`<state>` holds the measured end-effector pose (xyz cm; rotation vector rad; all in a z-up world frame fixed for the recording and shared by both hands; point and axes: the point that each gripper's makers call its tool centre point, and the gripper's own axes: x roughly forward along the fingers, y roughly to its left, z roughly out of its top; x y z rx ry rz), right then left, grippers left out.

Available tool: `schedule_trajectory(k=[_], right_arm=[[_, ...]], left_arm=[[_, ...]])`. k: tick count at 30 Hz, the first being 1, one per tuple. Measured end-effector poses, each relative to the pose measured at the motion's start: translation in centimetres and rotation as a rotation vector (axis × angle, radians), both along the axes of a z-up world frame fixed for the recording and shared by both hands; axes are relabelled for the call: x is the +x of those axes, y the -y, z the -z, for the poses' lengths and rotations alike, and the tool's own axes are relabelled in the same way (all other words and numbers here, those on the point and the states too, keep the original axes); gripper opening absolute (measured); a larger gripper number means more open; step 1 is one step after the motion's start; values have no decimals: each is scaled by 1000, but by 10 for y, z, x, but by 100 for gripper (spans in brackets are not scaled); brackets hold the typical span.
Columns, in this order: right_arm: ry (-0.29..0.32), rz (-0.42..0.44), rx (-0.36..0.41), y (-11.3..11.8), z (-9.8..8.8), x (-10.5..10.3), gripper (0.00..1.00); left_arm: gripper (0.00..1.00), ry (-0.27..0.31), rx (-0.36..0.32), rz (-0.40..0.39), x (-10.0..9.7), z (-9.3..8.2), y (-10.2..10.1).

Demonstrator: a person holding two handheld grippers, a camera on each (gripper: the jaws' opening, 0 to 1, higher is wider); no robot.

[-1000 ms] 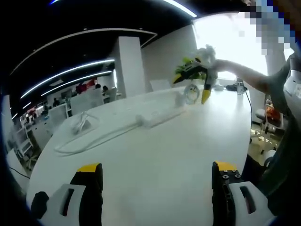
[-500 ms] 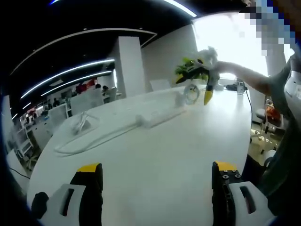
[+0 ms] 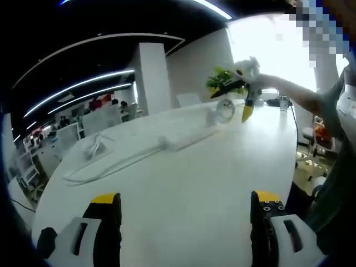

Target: Straighten the power strip on the desk, plug the charger into it

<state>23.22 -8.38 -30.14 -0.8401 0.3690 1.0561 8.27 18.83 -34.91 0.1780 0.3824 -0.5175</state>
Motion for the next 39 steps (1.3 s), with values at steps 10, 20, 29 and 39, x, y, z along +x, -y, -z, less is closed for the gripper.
schedule_trajectory(k=[10,20,29,39], right_arm=[[-4,22,38,8,0,-4,100],[-7,55,69,16,7,-2,100],[-11,78,128,18,7,-7,100],[-16,119,202,28,10,-11,100]], left_arm=[[100,-4,10,8,0,1,5],[100,-4,11,14,2,1,8],[100,3,9,18,2,-2,10],[100,5,8,18,3,-4,10]])
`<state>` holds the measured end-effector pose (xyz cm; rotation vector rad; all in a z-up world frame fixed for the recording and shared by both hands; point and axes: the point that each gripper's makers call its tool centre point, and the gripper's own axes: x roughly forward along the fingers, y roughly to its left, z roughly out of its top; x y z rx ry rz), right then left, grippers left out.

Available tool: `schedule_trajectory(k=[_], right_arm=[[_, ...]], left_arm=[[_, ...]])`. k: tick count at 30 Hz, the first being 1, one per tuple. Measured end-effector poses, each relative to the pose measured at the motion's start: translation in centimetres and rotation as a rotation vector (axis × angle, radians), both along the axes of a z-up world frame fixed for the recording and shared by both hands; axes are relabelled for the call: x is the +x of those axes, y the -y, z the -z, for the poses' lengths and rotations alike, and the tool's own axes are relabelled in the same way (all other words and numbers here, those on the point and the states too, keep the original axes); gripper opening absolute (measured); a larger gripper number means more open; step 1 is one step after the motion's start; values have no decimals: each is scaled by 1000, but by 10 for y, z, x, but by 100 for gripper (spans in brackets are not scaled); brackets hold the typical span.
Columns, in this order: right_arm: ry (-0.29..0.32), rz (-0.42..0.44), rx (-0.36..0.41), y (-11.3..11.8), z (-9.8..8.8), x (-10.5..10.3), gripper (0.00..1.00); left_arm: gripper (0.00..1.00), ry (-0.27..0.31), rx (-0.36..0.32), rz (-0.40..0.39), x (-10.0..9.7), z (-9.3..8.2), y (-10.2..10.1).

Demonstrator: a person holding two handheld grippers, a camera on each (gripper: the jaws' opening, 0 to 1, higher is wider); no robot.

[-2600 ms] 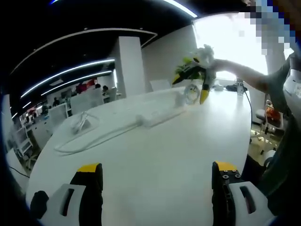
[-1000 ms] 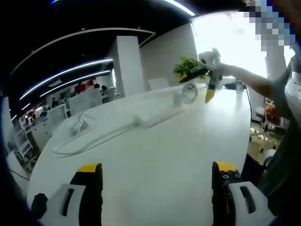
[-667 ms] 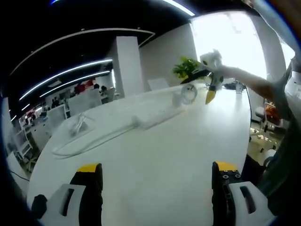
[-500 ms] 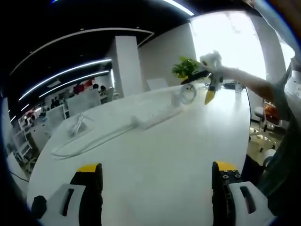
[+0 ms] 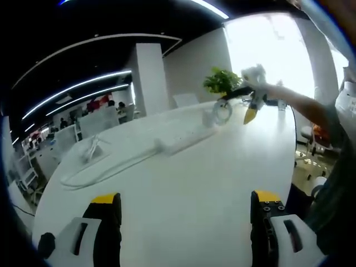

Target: Straighten the power strip on the desk, plug the charger into it

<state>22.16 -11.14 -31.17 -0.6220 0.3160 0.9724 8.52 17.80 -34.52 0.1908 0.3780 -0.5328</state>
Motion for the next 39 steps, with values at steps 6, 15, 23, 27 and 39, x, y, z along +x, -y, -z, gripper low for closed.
schedule_trajectory(k=[6,15,23,27,39], right_arm=[[-2,23,19,7,2,0,100],[31,72,78,13,-3,-2,100],[34,138,142,27,-5,-3,100],[44,168,187,32,-8,-3,100],[67,225,280,36,-9,-17,100]], left_arm=[[100,5,2,-6,1,-2,-3],[100,4,2,-16,3,-1,-5],[100,3,3,-13,3,-1,-5],[100,1,2,-16,4,0,-5],[100,2,-1,-28,6,1,-7]])
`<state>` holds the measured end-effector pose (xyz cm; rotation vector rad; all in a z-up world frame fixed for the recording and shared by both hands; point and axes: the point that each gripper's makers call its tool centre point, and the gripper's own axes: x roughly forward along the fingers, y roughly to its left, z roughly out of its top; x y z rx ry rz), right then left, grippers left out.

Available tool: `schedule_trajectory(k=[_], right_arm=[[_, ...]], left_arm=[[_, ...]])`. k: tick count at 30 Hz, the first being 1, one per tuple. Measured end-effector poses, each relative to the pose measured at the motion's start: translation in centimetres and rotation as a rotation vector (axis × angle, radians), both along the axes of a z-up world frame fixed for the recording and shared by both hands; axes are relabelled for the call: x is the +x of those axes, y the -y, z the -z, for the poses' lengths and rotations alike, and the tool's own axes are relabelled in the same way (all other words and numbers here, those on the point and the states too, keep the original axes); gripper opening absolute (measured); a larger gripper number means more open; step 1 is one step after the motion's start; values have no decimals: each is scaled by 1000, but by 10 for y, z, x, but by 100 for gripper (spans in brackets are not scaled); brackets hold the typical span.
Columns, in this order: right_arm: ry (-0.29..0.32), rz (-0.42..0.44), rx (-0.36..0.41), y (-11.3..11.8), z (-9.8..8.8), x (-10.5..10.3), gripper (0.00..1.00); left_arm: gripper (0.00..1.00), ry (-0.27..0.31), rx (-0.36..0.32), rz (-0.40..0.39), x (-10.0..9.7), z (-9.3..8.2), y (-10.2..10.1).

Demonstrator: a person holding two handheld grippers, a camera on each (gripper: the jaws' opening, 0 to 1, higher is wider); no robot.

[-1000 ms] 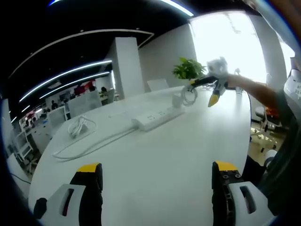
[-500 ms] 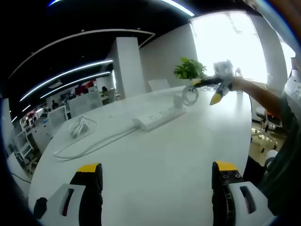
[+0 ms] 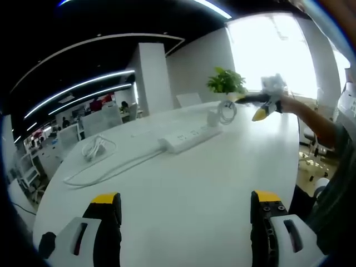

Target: Straighten the power strip on the desk, plug the charger into it

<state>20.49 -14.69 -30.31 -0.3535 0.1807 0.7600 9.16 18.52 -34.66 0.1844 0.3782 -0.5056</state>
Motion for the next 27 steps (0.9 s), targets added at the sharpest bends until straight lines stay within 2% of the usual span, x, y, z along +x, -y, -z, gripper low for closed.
schedule_trajectory(k=[3,10,16,27], right_arm=[[8,29,53,4,-3,-2,100],[9,69,100,9,1,-11,100],[-23,121,155,17,11,-22,100],[-39,208,221,23,29,-45,100]], left_arm=[[100,0,1,-3,0,0,-1],[100,9,-1,-17,-1,-2,-6],[100,15,-11,-29,1,-2,-8],[100,17,-21,-28,5,-1,-6]])
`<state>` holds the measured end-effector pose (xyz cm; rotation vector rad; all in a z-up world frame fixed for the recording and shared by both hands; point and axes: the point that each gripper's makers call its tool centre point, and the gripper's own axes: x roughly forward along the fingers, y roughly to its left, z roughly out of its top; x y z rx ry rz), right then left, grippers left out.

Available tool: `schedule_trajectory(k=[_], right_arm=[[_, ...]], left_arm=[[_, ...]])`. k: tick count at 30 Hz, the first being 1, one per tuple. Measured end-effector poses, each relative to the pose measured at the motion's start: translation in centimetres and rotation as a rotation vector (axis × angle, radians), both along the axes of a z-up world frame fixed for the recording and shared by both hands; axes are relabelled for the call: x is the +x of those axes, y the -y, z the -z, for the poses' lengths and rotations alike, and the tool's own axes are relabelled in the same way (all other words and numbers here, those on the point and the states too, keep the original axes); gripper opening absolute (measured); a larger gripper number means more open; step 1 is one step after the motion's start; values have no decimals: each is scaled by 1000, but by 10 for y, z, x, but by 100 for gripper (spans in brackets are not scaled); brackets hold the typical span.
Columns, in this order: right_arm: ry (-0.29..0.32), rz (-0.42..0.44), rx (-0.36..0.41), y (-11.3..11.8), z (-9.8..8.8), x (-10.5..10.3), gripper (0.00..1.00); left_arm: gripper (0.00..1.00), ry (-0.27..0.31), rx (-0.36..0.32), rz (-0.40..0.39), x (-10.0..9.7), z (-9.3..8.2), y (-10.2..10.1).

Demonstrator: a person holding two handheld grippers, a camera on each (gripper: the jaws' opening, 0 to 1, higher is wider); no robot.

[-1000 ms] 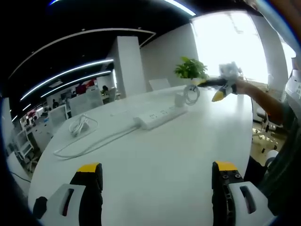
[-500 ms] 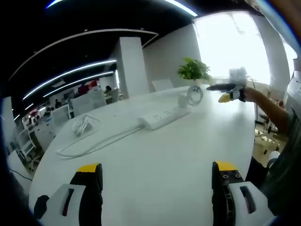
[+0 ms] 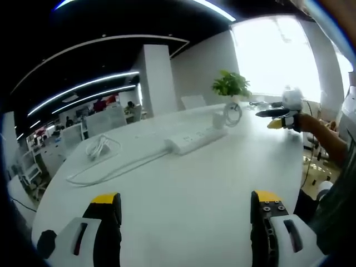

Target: Straighten the power strip on the desk, plug the charger into it

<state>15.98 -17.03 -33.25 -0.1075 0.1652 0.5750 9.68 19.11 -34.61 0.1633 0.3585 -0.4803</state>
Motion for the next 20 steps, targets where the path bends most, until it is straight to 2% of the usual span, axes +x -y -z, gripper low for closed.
schedule_trajectory(k=[6,20], right_arm=[[11,41,-46,3,1,-8,100],[14,97,-16,13,-1,-17,99]], left_arm=[[100,6,-5,-5,1,-2,-1],[100,18,-19,-16,2,-5,-1]])
